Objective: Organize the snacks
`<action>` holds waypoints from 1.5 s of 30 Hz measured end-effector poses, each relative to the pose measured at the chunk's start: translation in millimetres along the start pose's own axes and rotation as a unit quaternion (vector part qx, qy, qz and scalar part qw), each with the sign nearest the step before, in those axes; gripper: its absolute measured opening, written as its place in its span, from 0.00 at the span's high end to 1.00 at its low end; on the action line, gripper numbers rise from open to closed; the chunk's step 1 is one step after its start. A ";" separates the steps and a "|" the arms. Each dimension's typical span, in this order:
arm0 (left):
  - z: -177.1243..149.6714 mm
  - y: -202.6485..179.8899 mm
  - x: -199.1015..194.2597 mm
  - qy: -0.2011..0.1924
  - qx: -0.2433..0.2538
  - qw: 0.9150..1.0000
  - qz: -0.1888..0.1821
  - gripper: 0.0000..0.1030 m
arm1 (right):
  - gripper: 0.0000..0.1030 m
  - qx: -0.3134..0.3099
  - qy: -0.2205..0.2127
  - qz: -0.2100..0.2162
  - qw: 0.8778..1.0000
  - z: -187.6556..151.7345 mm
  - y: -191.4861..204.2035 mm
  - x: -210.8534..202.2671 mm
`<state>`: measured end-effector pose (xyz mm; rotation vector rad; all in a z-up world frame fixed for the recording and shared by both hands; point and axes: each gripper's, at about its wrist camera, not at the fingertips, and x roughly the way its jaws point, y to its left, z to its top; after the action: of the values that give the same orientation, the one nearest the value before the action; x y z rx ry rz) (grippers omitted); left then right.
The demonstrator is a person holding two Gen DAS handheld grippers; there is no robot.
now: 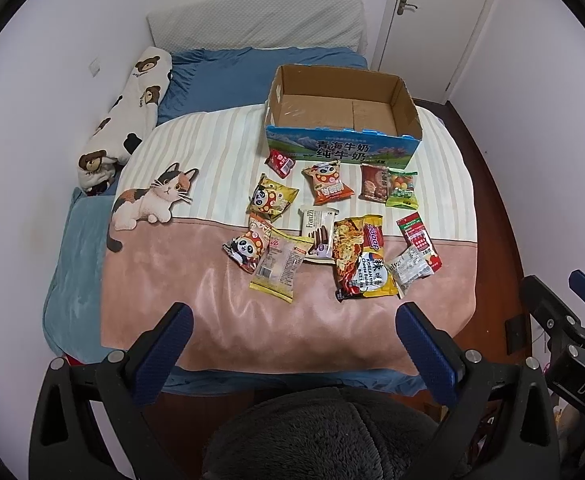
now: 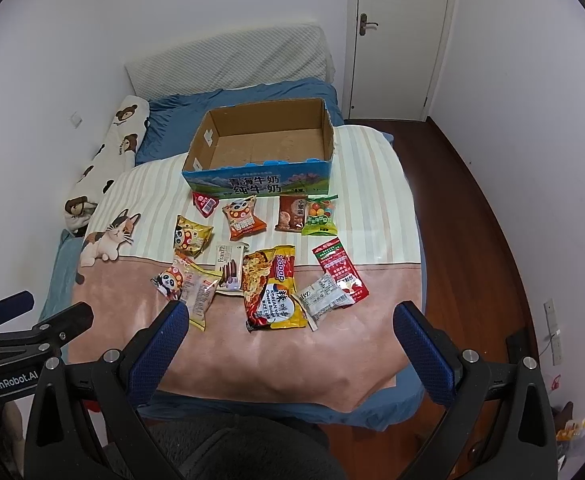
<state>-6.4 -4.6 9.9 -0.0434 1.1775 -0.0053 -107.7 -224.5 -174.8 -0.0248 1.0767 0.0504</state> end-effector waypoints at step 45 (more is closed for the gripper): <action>-1.2 -2.7 -2.1 -0.003 0.000 1.000 -0.001 0.00 | 0.00 0.007 -0.007 0.001 1.000 -10.7 -6.0 -7.8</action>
<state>-8.2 -7.2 11.4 -0.0451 1.1720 -0.0068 -120.5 -231.2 -173.1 -0.0112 1.0631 0.0444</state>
